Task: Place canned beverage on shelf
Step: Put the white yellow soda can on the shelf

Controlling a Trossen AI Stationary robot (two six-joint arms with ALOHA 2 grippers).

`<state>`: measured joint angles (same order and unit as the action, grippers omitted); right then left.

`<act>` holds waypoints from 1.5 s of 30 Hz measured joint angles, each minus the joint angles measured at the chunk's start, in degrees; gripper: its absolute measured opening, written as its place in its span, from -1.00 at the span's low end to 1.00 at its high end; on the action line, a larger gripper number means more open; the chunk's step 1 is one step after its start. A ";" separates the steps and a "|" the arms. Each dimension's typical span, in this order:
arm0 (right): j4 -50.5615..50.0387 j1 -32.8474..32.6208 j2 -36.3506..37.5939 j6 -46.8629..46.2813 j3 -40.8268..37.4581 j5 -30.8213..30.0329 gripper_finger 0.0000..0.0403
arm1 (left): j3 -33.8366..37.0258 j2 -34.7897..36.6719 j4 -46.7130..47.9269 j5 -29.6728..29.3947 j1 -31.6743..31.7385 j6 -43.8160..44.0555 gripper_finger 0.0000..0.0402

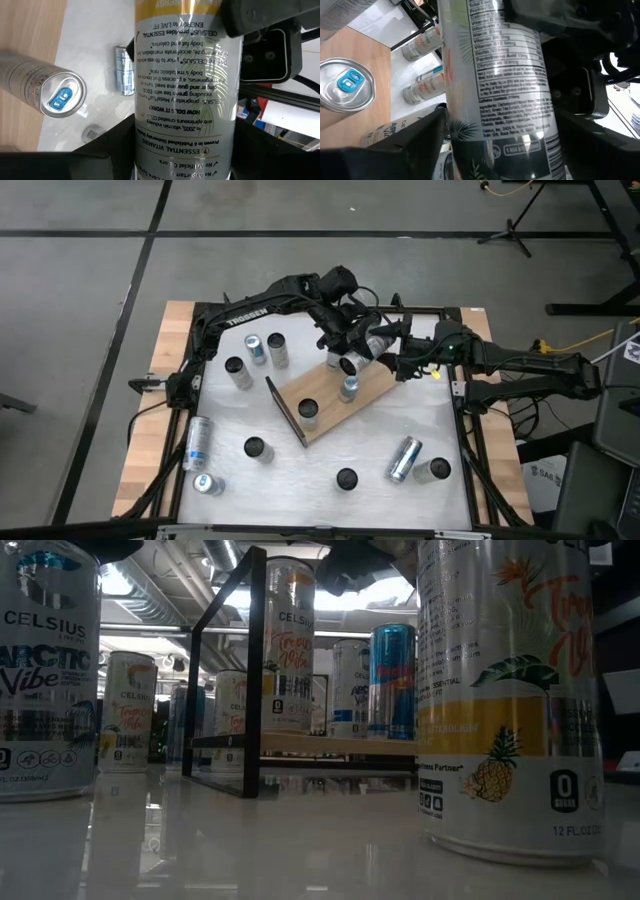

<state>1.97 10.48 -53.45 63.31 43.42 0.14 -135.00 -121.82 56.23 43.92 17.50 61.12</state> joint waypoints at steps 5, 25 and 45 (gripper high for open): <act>0.12 0.00 -0.51 0.15 0.00 -0.71 0.34 | 0.00 0.00 0.48 -0.35 -0.02 0.20 0.15; -0.32 0.00 -1.14 -1.79 -0.02 -1.36 0.22 | 0.00 0.00 0.31 -3.28 -0.04 -0.39 0.47; -0.95 0.00 -1.20 -8.30 -0.02 -1.01 0.22 | 0.00 0.00 -0.02 -2.36 0.30 -12.04 0.76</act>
<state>1.02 10.48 -54.65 55.01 43.40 -0.86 -135.00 -121.82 56.21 41.56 17.79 49.08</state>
